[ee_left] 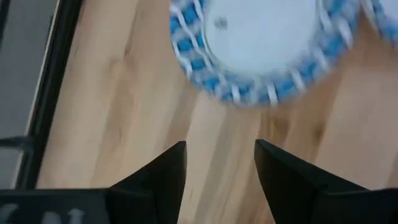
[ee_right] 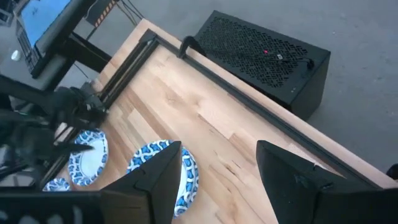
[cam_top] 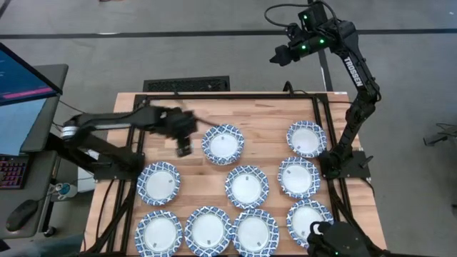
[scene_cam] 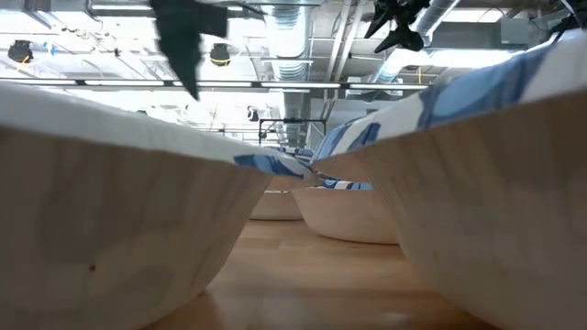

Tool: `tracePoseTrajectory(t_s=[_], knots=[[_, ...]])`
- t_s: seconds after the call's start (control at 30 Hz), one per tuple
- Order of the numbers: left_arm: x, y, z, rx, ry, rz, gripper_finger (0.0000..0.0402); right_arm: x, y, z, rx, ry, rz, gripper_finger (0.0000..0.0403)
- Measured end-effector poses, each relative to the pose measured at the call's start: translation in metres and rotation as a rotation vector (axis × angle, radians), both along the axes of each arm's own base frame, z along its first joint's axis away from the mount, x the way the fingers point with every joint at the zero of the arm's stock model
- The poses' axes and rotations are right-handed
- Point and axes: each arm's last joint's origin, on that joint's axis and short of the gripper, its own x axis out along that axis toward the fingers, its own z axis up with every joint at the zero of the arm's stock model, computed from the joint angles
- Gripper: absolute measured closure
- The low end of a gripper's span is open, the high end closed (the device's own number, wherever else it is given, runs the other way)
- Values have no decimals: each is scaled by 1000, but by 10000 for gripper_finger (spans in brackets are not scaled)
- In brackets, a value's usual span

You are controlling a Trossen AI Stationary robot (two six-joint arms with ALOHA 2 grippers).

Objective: Nest bowls inside each other
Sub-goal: Stack the blue bowl on top of the blue bowls

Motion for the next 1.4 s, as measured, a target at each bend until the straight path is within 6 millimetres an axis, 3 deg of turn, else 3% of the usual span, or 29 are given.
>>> tracePoseTrajectory(t_s=[0.13,0.23,0.33,0.53,0.83,1.1,1.27,1.4], knots=[[-45,-24,-1,-19,-50,30,221,1,-1,1,-16,-11,2,173],[-71,-33,-11,-67,-114,171,221,2,-2,2,-26,-20,2,173],[-90,-38,-33,-153,-132,360,221,4,0,2,-29,-22,9,173],[-106,-53,-71,-172,26,239,221,10,4,3,-21,-38,17,173],[-104,-50,-98,-86,163,142,221,25,19,3,-13,-38,76,173],[-76,-49,-128,-74,321,118,221,44,39,4,-22,-40,155,173],[-67,-43,-146,-222,420,355,221,51,48,3,-35,-22,174,173],[-50,-44,-133,-267,345,488,221,52,48,3,-45,-13,171,173]])
